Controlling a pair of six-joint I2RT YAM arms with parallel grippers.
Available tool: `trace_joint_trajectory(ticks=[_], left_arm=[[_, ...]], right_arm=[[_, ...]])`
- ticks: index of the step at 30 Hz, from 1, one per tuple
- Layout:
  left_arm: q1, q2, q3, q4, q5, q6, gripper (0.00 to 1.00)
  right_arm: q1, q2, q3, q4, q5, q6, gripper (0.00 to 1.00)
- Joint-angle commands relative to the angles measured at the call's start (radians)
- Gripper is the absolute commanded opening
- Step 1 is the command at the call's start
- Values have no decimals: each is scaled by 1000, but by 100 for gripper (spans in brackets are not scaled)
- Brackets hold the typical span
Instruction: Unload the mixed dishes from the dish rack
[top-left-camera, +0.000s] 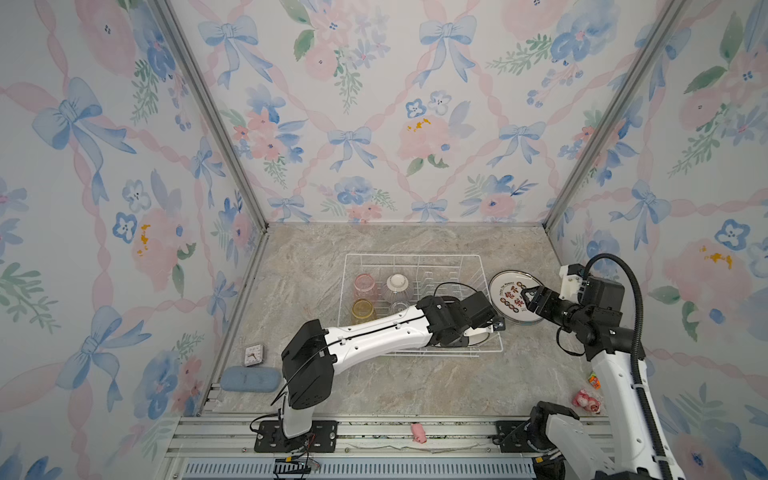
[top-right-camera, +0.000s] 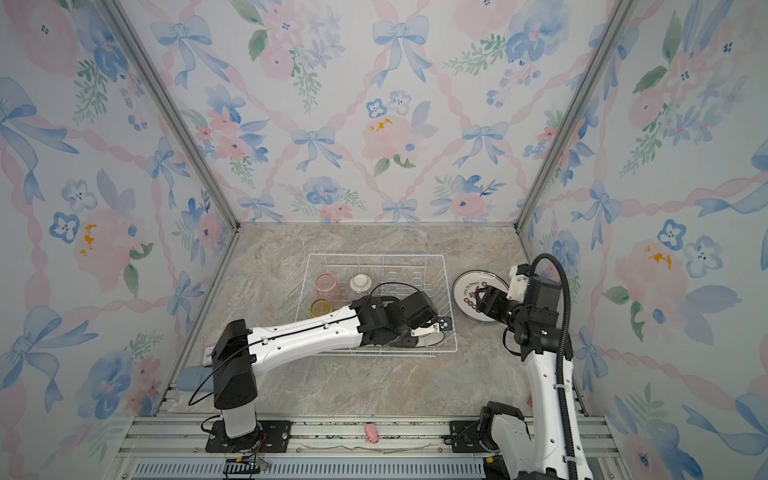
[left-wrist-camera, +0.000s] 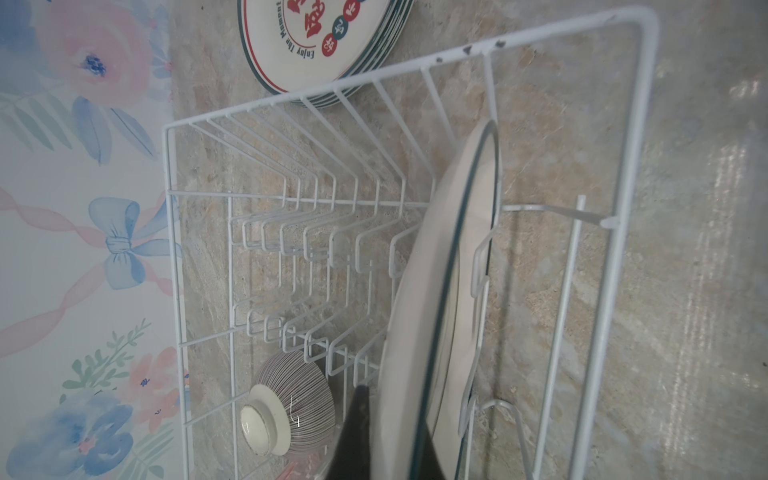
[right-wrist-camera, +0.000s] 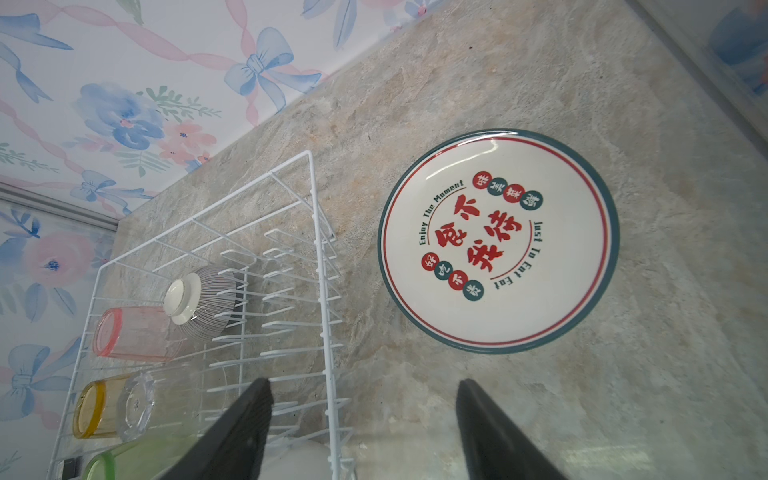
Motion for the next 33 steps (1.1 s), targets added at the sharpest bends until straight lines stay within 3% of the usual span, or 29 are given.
trace_joint_trajectory(ticks=[1, 30, 33], left_arm=[[7, 19, 31, -29, 13, 23, 0], [-21, -83, 101, -25, -22, -38, 0], [-24, -90, 92, -24, 18, -23, 0]], right_arm=[[6, 4, -19, 13, -1, -2, 73], [9, -16, -42, 28, -12, 20, 73], [9, -17, -45, 28, -13, 18, 73]])
